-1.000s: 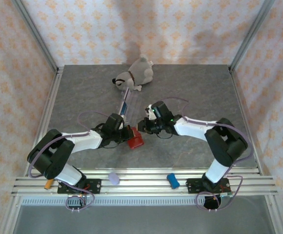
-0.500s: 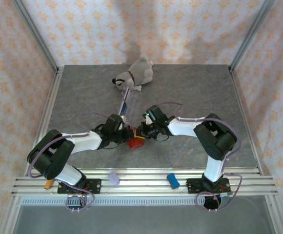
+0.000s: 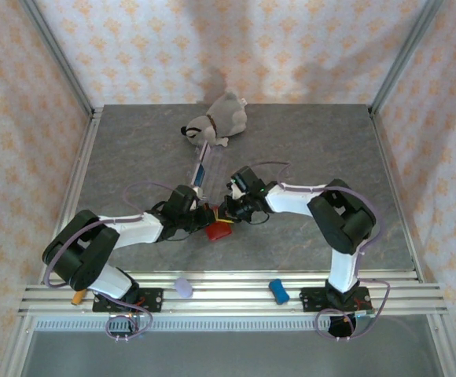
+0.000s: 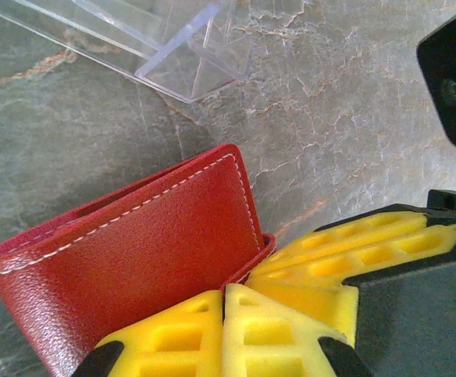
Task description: Put the credit cards into the card holder
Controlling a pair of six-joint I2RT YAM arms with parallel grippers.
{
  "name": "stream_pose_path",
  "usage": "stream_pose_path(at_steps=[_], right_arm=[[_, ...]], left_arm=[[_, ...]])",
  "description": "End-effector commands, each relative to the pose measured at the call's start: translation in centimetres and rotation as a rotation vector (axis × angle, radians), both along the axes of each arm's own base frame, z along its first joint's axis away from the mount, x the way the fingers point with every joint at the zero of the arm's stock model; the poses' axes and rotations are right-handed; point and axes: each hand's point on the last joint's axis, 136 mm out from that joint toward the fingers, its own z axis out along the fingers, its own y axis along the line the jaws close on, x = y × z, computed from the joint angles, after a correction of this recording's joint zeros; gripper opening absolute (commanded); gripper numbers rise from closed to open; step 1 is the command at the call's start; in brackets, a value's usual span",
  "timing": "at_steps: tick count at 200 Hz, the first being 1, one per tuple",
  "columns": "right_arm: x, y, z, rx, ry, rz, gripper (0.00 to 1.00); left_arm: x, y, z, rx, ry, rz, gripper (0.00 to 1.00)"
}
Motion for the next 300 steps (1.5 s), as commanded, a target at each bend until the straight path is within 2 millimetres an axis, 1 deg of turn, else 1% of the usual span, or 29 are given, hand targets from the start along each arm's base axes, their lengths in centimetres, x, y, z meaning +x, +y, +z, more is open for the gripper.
stream_pose_path(at_steps=[1, 24, 60, 85, 89, 95, 107, 128, 148, 174, 212, 232, 259, 300], right_arm=[[-2.2, -3.8, -5.9, -0.244, 0.078, 0.025, 0.11], [-2.5, -4.4, -6.6, -0.288, 0.077, 0.053, 0.11], [-2.8, -4.2, -6.8, -0.307, 0.068, 0.100, 0.12], [-2.8, -3.4, -5.9, -0.266, 0.060, 0.116, 0.12], [-2.7, -3.3, -5.8, -0.264, 0.058, 0.116, 0.12], [-2.6, -3.2, -5.6, -0.259, 0.053, 0.119, 0.13], [-2.5, -3.0, -5.1, -0.253, 0.042, 0.128, 0.14], [-2.2, -2.6, -4.4, -0.240, 0.029, 0.135, 0.17], [-2.0, -2.2, -3.8, -0.223, 0.024, 0.136, 0.19], [-1.8, -2.0, -3.5, -0.220, 0.024, 0.135, 0.22], [-2.2, -2.5, -4.4, -0.268, 0.031, 0.157, 0.21], [-2.6, -3.2, -5.0, -0.320, 0.025, 0.177, 0.16], [-3.1, -3.9, -5.8, -0.380, 0.033, 0.205, 0.13], [-3.9, -4.9, -6.5, -0.444, 0.053, 0.254, 0.13]], left_arm=[[-0.7, -0.2, 0.5, -0.024, 0.007, -0.017, 0.07], [-0.5, 0.0, 1.3, -0.032, -0.012, -0.005, 0.10], [-0.7, 1.0, 1.9, -0.024, -0.031, 0.022, 0.10], [-1.0, 2.1, 1.0, 0.010, -0.022, 0.046, 0.08], [-1.2, 2.2, 0.8, 0.020, -0.017, 0.049, 0.06], [-1.3, 2.6, 0.2, 0.039, -0.006, 0.056, 0.00], [-1.5, 3.1, -0.8, 0.074, 0.015, 0.062, 0.00], [-1.7, 3.2, -1.8, 0.088, 0.036, 0.054, 0.00], [-1.7, 2.9, -2.1, 0.074, 0.038, 0.047, 0.00], [-1.7, 2.7, -2.4, 0.067, 0.041, 0.043, 0.00], [-1.7, 2.5, -2.8, 0.058, 0.047, 0.042, 0.00], [-1.7, 2.4, -2.9, 0.052, 0.050, 0.043, 0.00], [-1.7, 2.5, -3.1, 0.053, 0.054, 0.047, 0.00], [-1.7, 2.5, -3.1, 0.051, 0.056, 0.050, 0.00]])
